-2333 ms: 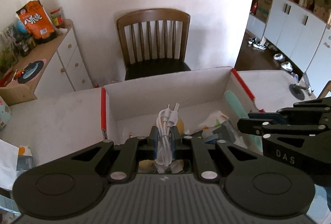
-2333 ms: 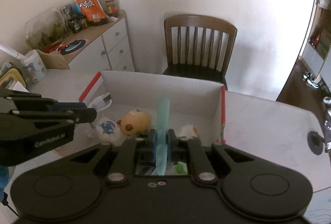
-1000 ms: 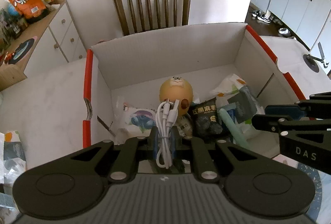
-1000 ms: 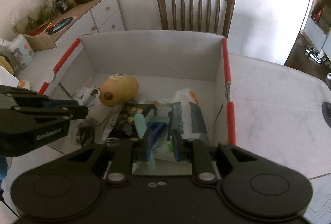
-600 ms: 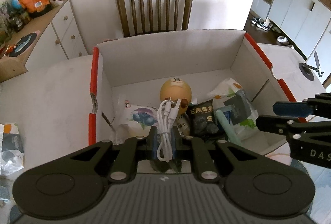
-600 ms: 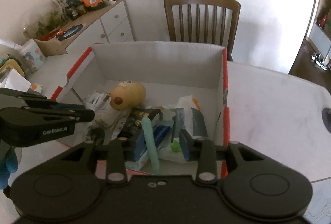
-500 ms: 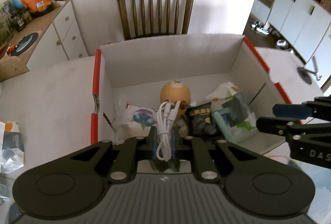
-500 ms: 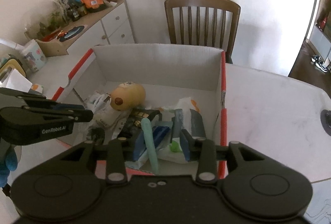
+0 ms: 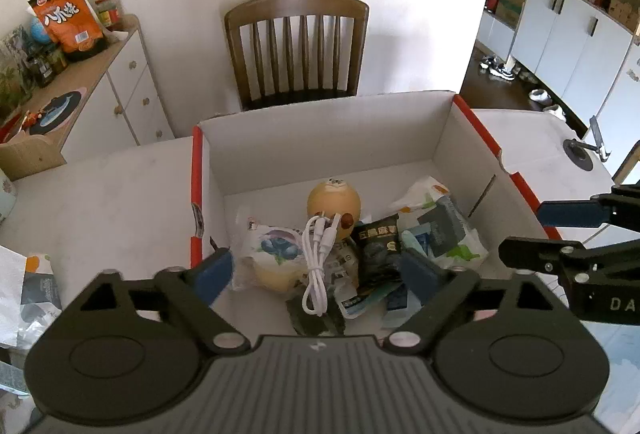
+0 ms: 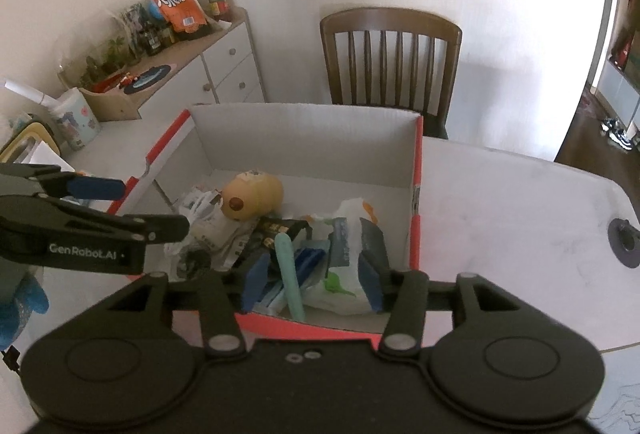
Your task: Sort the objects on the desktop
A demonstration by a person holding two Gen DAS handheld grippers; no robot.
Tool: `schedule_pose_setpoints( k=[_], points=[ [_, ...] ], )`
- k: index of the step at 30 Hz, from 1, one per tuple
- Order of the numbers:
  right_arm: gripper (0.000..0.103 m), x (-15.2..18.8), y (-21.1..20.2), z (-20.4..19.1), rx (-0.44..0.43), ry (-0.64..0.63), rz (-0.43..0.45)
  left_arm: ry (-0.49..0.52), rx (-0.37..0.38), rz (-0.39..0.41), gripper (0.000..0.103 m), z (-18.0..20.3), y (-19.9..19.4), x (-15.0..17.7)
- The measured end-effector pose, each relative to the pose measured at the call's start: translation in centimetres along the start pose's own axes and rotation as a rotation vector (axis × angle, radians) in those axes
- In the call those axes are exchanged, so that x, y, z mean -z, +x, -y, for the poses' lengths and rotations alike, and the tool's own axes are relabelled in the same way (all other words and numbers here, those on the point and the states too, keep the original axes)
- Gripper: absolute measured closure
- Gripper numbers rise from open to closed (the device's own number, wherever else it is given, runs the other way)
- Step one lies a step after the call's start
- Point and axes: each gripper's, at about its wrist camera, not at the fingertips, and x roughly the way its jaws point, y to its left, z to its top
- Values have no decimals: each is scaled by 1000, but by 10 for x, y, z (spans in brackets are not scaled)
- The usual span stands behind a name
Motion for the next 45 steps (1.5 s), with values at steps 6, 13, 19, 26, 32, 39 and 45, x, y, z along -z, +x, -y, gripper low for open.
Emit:
schedule_pose_setpoints(
  k=[6,13,19,26,32,39,45],
  points=[
    [40,2,-7,1,-1,9,20,-14,4,10,0,0,-6,3],
    [39,6,-13,1,-3,5,38,-26,-2,18,0,1,-12,6],
    [39,8,-18,-2,4,-7,48,-29,-33,22,0,4,-22,10],
    [39,10,-25,-3,3,-6,54,-1,-66,31,0,9,-39,22],
    [39,17,-34,-3,3,-5,56,-29,-58,51,0,8,-56,28],
    [39,26,-46,-6,1,-16,62,-50,-32,69,0,8,-71,35],
    [38,30,-54,-7,-3,-14,66,-44,-34,85,0,13,-80,40]
  ],
)
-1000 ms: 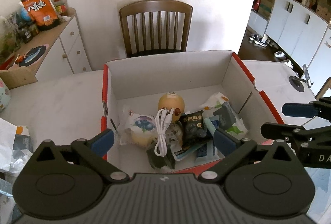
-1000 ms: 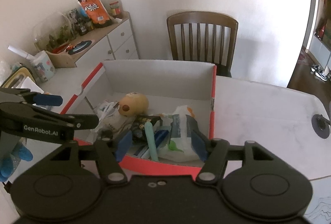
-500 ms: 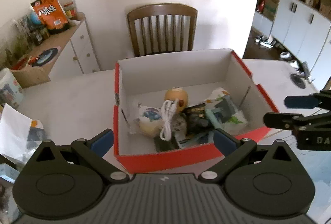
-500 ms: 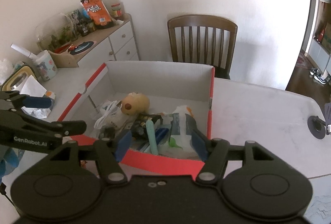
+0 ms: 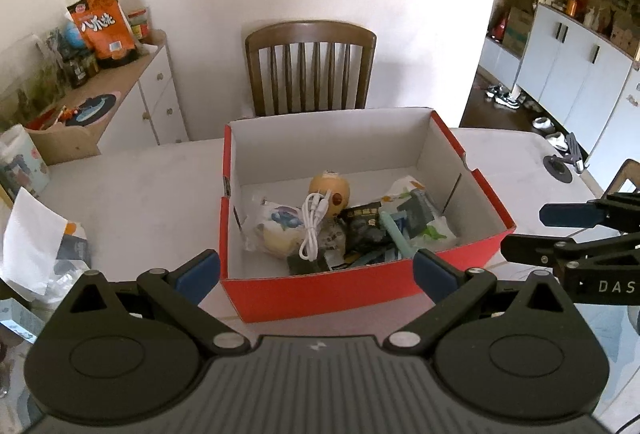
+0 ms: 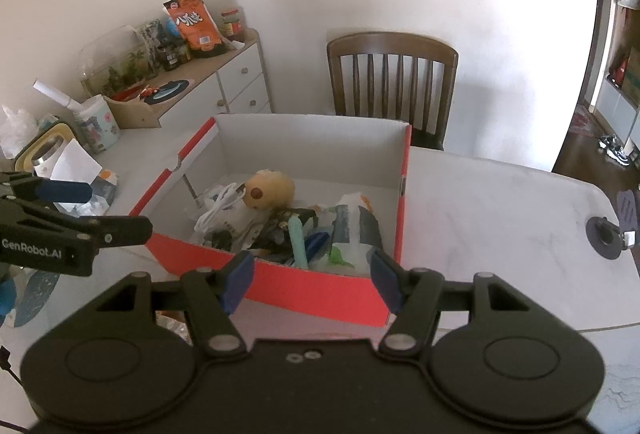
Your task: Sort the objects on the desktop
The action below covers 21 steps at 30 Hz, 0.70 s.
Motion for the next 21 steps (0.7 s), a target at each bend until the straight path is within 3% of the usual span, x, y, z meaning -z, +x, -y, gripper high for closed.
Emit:
schedule_pose_setpoints(
  k=[21],
  points=[
    [38,14,-9,-1,-3,14,-9,-18,8,-20,0,2,-6,15]
  ],
)
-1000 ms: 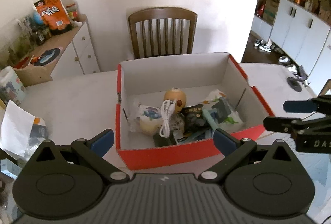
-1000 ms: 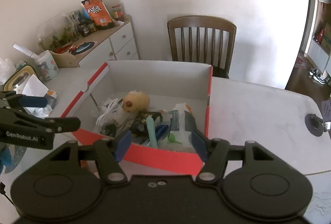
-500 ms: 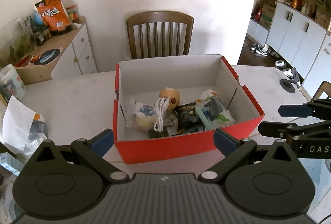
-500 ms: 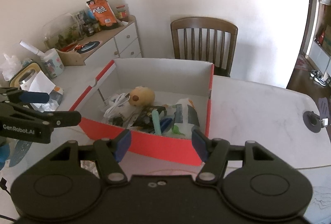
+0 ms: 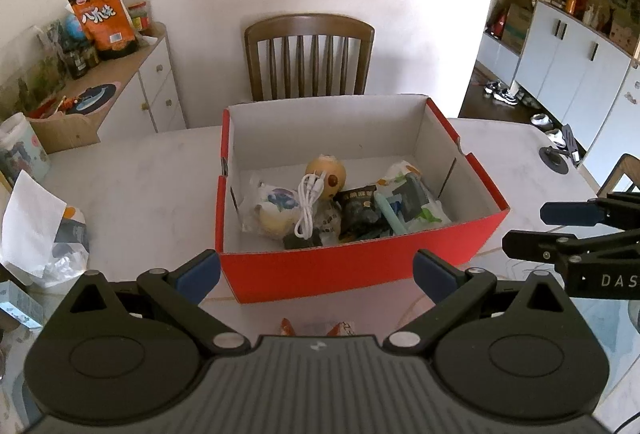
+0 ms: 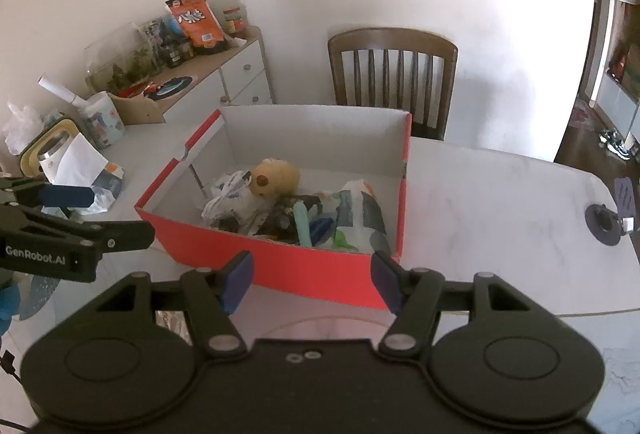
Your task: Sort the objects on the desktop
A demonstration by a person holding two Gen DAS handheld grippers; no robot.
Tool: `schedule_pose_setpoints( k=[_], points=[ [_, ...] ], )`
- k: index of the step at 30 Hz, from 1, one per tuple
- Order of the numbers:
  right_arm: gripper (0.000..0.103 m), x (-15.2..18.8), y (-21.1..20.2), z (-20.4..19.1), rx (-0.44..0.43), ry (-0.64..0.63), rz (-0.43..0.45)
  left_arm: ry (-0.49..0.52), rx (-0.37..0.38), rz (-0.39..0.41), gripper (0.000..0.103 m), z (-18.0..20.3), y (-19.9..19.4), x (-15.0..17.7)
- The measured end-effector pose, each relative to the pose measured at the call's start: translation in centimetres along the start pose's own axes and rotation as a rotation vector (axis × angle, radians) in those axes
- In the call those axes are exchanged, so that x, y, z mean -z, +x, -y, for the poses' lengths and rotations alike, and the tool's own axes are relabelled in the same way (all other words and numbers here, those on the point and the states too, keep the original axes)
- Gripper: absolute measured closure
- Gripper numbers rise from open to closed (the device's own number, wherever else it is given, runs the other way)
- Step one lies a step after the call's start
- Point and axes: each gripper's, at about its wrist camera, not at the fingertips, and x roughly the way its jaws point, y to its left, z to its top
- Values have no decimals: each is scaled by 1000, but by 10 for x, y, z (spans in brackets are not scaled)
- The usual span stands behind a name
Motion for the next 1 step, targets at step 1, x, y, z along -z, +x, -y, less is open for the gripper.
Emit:
schedule_pose_setpoints(
  k=[1],
  points=[
    [38,1,0,0,1,3,-1,-2,1,-1,0,0,0,0]
  ],
)
